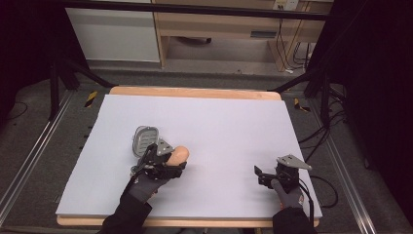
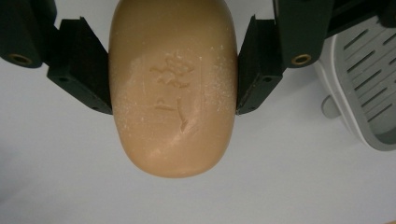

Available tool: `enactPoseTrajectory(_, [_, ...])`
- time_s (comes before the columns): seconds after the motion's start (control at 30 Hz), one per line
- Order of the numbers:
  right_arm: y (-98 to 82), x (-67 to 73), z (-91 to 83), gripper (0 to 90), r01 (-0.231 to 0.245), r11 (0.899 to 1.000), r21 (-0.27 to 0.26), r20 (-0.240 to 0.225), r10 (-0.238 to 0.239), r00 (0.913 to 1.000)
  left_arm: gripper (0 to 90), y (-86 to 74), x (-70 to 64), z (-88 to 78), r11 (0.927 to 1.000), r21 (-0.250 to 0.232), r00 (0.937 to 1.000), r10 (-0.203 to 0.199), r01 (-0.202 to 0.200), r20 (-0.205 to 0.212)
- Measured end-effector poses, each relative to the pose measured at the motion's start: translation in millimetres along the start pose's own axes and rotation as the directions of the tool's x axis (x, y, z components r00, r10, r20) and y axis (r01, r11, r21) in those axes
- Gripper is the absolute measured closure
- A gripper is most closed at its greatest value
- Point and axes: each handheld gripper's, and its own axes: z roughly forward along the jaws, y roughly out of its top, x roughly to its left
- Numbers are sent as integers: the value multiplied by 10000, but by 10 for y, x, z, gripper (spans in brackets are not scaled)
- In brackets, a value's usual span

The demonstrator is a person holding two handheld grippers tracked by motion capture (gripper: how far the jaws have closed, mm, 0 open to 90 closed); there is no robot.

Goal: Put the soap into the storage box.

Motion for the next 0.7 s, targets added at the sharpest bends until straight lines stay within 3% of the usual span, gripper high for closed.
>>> enactPoseTrajectory(0.7, [17, 18, -6, 43, -42, 10000, -19, -106, 42, 9999, 318, 4, 347, -153, 9957, -512, 9947, -801, 769, -640])
